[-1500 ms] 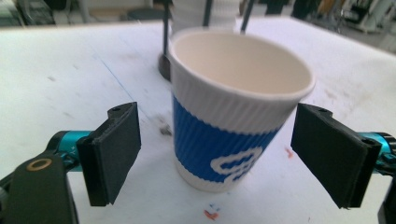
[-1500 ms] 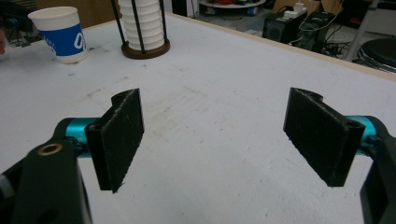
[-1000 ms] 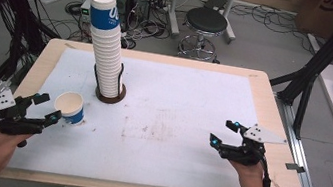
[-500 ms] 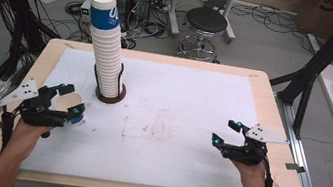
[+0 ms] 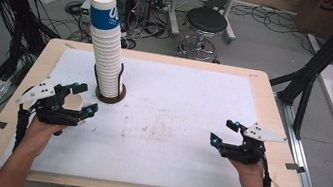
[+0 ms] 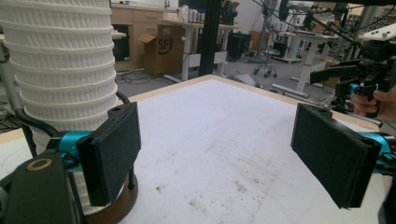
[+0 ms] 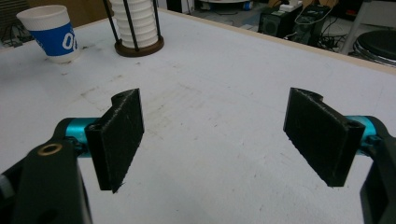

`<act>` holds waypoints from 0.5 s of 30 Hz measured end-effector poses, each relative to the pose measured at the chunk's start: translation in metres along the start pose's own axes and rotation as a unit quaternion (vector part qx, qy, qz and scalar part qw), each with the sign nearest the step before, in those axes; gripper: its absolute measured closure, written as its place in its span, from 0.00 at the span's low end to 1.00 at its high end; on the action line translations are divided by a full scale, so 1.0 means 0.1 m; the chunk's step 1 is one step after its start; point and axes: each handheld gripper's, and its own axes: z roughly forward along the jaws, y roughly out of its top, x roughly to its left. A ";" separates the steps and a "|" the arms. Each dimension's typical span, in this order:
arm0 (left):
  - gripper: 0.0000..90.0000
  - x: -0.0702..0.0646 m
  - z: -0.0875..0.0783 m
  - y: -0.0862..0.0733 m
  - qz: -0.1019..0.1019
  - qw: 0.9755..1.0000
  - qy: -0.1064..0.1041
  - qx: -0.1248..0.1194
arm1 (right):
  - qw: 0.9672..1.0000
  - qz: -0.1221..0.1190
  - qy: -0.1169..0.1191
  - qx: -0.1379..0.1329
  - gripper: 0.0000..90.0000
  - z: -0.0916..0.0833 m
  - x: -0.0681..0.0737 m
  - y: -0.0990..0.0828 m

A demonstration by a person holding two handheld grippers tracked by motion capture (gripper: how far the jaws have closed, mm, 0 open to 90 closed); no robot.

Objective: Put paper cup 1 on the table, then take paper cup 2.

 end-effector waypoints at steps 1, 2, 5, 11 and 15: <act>0.18 0.00 0.00 0.00 0.000 1.000 0.000 -0.001 | 1.000 0.000 -0.001 -0.001 0.23 0.00 0.00 0.00; 0.18 0.00 0.00 0.01 0.001 1.000 0.001 -0.001 | 1.000 -0.001 -0.001 -0.001 0.23 0.00 0.01 0.01; 0.18 0.00 -0.01 0.01 0.000 1.000 0.003 -0.003 | 1.000 -0.003 -0.002 -0.003 0.23 -0.01 0.01 0.01; 0.18 -0.01 -0.01 0.02 -0.003 1.000 0.005 -0.005 | 1.000 -0.004 -0.002 -0.009 0.23 -0.03 0.02 0.03; 0.18 -0.01 -0.01 0.02 -0.005 1.000 0.003 -0.003 | 1.000 -0.005 -0.001 -0.008 0.23 -0.02 0.02 0.03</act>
